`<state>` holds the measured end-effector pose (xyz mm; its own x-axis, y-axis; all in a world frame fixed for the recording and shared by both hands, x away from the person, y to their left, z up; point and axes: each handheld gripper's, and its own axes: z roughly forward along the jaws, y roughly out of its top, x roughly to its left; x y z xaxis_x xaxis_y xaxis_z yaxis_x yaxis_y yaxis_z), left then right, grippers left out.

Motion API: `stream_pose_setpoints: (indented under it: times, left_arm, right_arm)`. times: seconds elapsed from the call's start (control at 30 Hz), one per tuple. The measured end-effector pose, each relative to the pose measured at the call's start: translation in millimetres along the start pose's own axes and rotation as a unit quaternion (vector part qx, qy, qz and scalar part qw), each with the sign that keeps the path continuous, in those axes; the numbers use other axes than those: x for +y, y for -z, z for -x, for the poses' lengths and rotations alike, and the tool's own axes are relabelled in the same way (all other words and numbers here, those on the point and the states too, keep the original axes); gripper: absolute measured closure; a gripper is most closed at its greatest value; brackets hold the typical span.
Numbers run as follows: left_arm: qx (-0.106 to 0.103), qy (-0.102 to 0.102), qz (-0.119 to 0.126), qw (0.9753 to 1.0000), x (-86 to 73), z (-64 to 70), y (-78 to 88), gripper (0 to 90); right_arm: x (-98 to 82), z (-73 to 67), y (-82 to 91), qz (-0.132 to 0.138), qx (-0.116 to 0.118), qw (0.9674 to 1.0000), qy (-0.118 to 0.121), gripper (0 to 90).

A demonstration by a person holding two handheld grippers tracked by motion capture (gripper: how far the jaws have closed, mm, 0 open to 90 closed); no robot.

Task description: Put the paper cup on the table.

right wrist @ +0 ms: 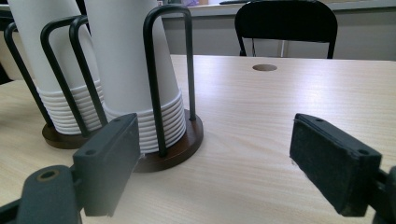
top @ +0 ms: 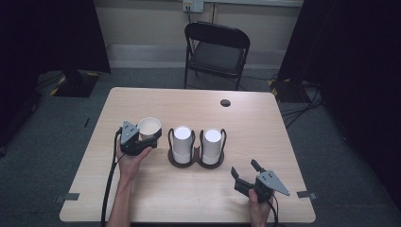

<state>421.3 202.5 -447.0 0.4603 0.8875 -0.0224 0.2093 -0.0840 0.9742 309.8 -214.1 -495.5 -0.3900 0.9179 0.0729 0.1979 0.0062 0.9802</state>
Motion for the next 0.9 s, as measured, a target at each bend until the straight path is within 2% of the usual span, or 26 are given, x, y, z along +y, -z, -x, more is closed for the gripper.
stream_pose_setpoints:
  times: [0.17,0.2,0.37,0.5,0.6,0.7,0.77,0.9]
  left_arm:
    - [0.0,0.0,-0.006,1.0,-3.0,-4.3,-9.3,23.2]
    - [-0.001,0.004,-0.008,1.0,-4.0,-5.2,-10.6,23.1]
    - [-0.004,-0.001,-0.02,0.9998,-10.2,-7.0,-16.3,22.5]
    - [-0.013,-0.009,-0.022,0.9996,-13.1,-6.6,-18.5,21.8]
    - [-0.011,-0.018,-0.021,0.9996,-12.5,-4.7,-17.9,21.6]
    - [-0.009,-0.014,-0.024,0.9996,-14.3,-6.1,-19.5,21.6]
    - [-0.007,-0.005,-0.018,0.9998,-17.4,-5.2,-21.4,21.6]
    - [-0.002,-0.01,-0.04,0.9991,-26.0,-5.5,-28.3,21.7]
  right_arm:
    - [0.2,-1.1,-0.9,-0.004,0.002,1.0,0.007,15.8]
    - [0.2,-1.3,-1.0,-0.004,0.001,1.0,0.006,15.8]
    - [0.2,-0.5,-0.9,-0.003,0.002,1.0,0.003,15.8]
    - [0.3,-0.5,-1.0,-0.006,0.007,1.0,0.0,15.8]
    - [0.7,-0.4,-2.0,-0.014,0.013,0.9998,-0.002,15.8]
    - [0.4,-0.7,-0.9,-0.01,0.014,0.9998,-0.004,15.9]
    - [0.1,-0.2,0.1,-0.006,0.018,0.9998,-0.004,15.9]
    - [0.2,0.4,0.0,-0.006,0.021,0.9997,-0.006,16.1]
